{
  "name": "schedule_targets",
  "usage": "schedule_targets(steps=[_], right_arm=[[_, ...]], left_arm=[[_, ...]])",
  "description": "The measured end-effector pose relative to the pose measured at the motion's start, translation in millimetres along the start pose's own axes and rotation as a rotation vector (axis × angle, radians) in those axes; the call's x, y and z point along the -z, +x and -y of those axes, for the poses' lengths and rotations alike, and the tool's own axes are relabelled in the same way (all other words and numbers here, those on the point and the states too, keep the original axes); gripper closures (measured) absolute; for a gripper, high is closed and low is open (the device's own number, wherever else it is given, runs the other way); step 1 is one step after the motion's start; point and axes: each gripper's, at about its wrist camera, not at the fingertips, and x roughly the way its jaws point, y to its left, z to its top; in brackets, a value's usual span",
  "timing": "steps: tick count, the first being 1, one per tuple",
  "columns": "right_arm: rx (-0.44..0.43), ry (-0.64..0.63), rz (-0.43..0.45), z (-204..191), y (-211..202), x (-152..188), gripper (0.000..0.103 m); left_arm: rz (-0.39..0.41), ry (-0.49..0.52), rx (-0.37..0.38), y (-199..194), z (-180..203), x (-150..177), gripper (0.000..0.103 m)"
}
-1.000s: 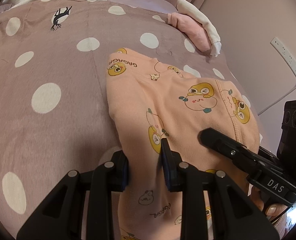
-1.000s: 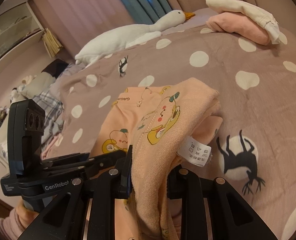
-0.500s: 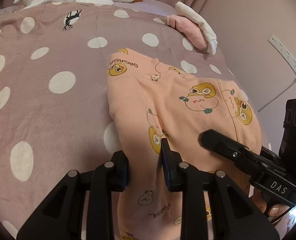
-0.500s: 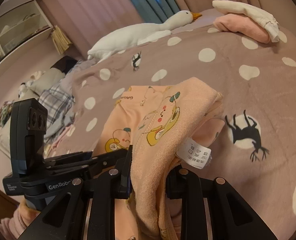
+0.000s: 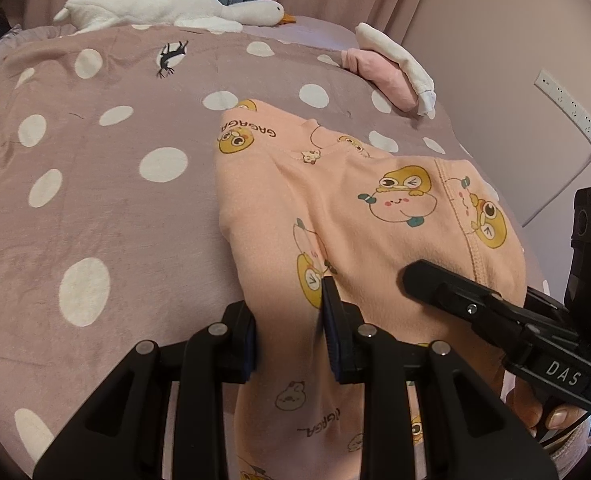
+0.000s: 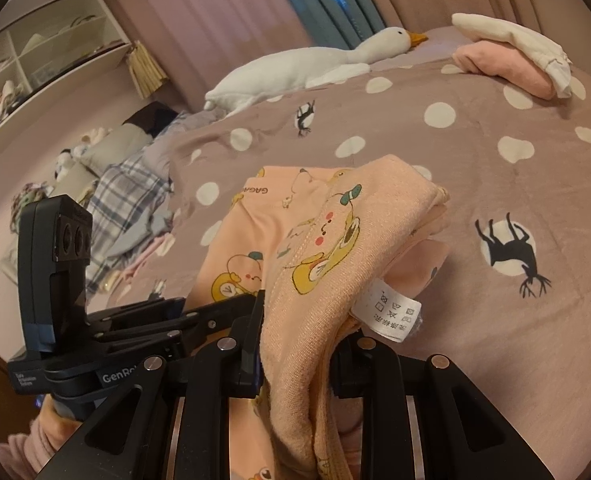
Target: Fold small clothes
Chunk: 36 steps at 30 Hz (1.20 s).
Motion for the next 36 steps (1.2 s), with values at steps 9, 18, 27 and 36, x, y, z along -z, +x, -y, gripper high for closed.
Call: schedule_targets(steps=[9, 18, 27, 36], right_arm=[[-0.017, -0.046, -0.012, -18, 9, -1, 0.077], [-0.033, -0.071, -0.026, -28, 23, -7, 0.077], [-0.042, -0.087, -0.044, -32, 36, -10, 0.077], [-0.036, -0.095, -0.059, -32, 47, -14, 0.077]], left_arm=[[0.028, -0.008, -0.033, -14, -12, 6, 0.075], [0.04, -0.023, -0.06, -17, -28, 3, 0.075], [0.037, -0.04, -0.073, -12, -41, 0, 0.075], [0.029, -0.051, -0.079, -2, -48, -6, 0.075]])
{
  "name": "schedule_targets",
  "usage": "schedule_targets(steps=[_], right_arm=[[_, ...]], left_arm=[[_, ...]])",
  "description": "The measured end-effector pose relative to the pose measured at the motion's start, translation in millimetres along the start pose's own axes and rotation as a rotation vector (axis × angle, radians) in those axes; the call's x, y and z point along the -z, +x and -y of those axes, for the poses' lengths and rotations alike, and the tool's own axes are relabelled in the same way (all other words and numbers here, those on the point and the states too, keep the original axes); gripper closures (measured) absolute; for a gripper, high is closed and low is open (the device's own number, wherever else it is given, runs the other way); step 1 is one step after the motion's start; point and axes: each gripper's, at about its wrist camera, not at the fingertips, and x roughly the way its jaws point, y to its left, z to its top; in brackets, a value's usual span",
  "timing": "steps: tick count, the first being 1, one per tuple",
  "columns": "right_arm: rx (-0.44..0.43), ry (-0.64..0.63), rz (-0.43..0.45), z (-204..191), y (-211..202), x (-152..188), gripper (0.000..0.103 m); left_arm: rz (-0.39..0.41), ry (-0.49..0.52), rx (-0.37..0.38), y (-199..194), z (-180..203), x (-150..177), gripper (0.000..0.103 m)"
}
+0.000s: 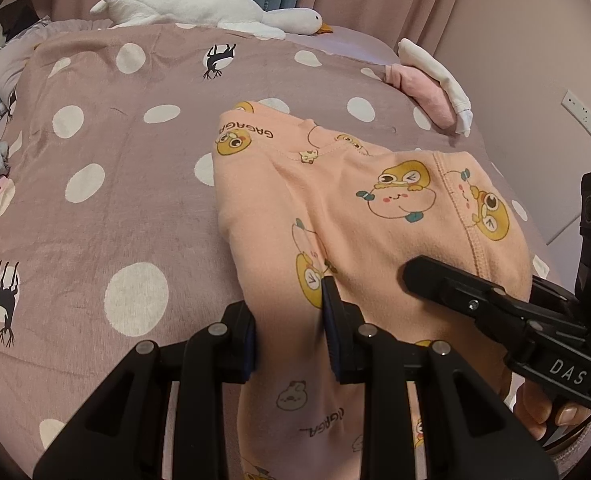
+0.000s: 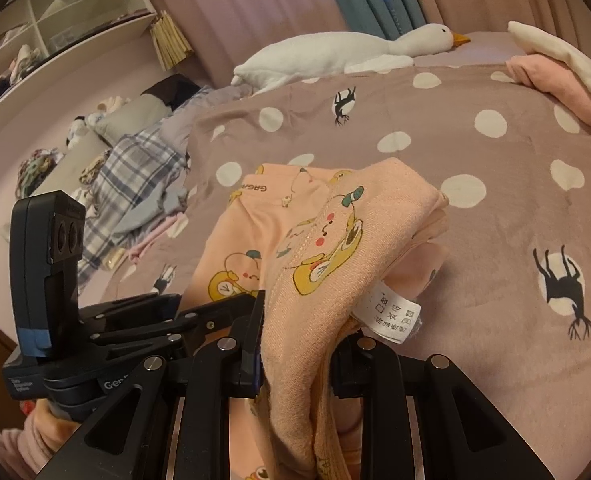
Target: Fold small clothes
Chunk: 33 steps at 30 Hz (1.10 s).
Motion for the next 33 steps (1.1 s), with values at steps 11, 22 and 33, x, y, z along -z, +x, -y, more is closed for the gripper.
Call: schedule_targets(steps=[11, 22, 33], right_arm=[[0.01, -0.003, -0.015, 1, 13, -4, 0.077], [0.015, -0.001, -0.039, 9, 32, -12, 0.077], [0.018, 0.021, -0.058, 21, 48, -16, 0.077]], left_arm=[[-0.014, -0.005, -0.009, 16, -7, -8, 0.075], [-0.034, -0.02, -0.019, 35, -15, -16, 0.075], [-0.062, -0.019, -0.027, 56, -18, -25, 0.075]])
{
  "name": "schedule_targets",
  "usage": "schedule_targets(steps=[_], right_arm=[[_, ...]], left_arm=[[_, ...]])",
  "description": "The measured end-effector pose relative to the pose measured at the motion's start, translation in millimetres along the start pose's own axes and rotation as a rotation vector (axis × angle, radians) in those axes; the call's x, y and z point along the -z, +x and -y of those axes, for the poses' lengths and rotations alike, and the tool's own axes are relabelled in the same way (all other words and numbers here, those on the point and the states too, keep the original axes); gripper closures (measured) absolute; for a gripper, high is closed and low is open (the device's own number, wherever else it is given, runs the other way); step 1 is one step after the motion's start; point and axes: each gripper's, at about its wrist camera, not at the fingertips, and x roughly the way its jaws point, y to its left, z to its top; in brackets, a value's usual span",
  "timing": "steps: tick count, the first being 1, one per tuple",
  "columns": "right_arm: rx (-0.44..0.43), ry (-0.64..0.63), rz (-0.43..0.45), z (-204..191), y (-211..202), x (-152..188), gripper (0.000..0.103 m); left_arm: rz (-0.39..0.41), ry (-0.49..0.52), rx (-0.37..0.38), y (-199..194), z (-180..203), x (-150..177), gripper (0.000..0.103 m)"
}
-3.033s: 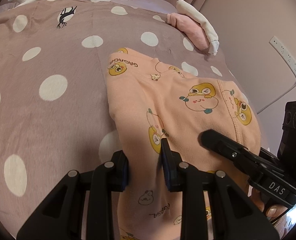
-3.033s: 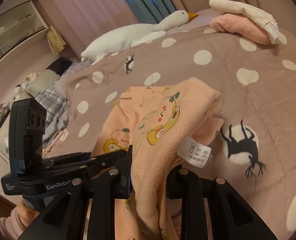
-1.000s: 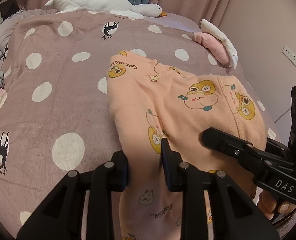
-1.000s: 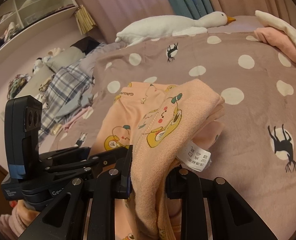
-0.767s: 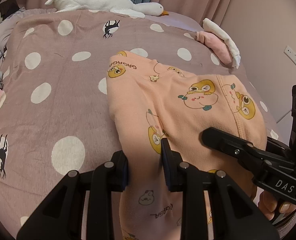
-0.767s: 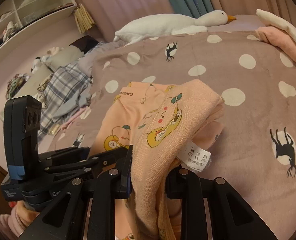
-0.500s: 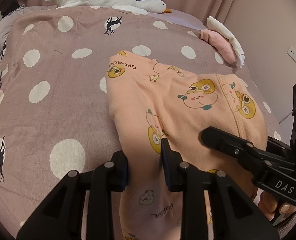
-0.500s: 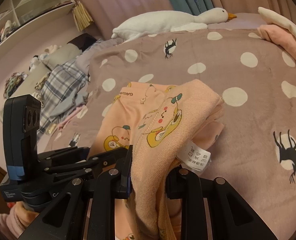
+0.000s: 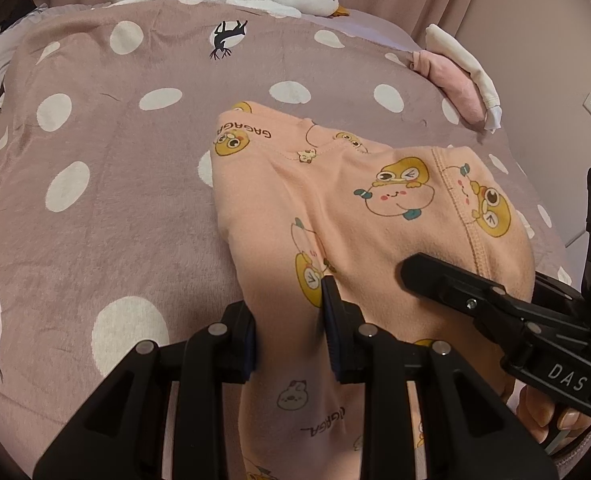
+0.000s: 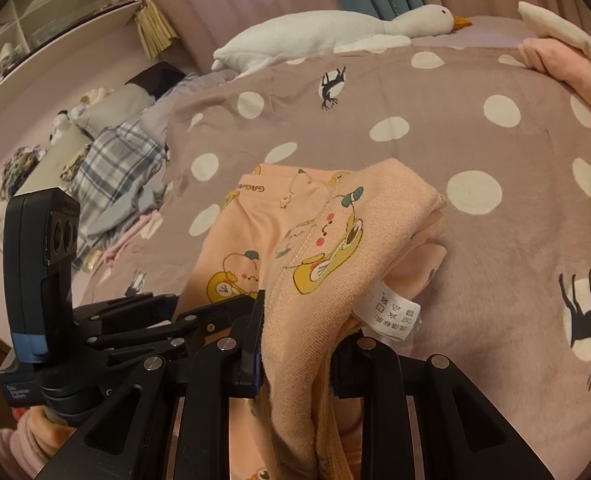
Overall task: Fold small clothes
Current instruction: 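Hold the tagged end with both tools and carry it over the strip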
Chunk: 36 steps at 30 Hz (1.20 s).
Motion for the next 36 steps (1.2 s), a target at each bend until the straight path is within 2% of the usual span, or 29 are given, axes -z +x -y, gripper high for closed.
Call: schedule_targets(steps=[22, 36], right_arm=[[0.004, 0.071, -0.072, 28, 32, -4, 0.077], [0.033, 0.123, -0.101, 42, 39, -1, 0.077]], left_arm=[[-0.081, 0.001, -0.021, 42, -1, -4, 0.075], [-0.091, 0.001, -0.029, 48, -5, -5, 0.071]])
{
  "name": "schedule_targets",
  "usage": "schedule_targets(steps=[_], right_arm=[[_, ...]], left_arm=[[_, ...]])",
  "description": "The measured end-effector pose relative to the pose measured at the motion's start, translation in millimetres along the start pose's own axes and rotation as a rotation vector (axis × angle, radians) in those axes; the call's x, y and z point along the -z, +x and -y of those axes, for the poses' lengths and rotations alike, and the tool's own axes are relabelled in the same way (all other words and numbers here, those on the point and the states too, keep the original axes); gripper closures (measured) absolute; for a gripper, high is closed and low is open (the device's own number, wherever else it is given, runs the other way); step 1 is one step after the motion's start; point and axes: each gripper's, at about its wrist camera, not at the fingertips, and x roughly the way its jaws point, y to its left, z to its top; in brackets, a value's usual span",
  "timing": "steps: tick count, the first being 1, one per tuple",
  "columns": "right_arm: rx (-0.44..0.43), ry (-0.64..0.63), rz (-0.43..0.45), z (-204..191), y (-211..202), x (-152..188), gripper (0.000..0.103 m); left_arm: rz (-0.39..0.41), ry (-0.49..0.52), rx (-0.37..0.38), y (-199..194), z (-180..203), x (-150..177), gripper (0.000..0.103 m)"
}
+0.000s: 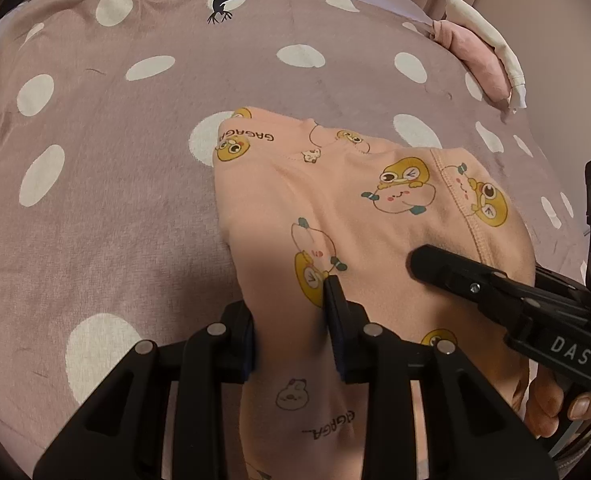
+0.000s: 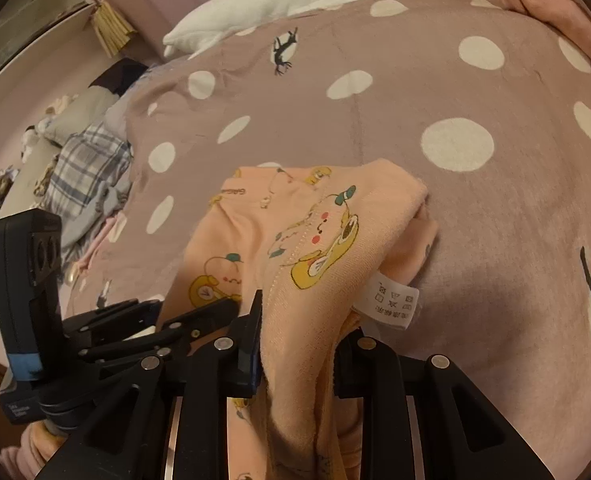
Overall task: Fold small clothes
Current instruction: 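Hold the tagged end with both tools and carry it over the strip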
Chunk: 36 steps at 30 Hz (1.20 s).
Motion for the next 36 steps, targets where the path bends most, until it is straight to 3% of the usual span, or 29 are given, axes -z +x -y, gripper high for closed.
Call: schedule_targets(steps=[36], right_arm=[[0.025, 0.046, -0.026, 15, 9, 2, 0.075]], left_arm=[[0.003, 0.013, -0.021, 3, 0, 2, 0.065]])
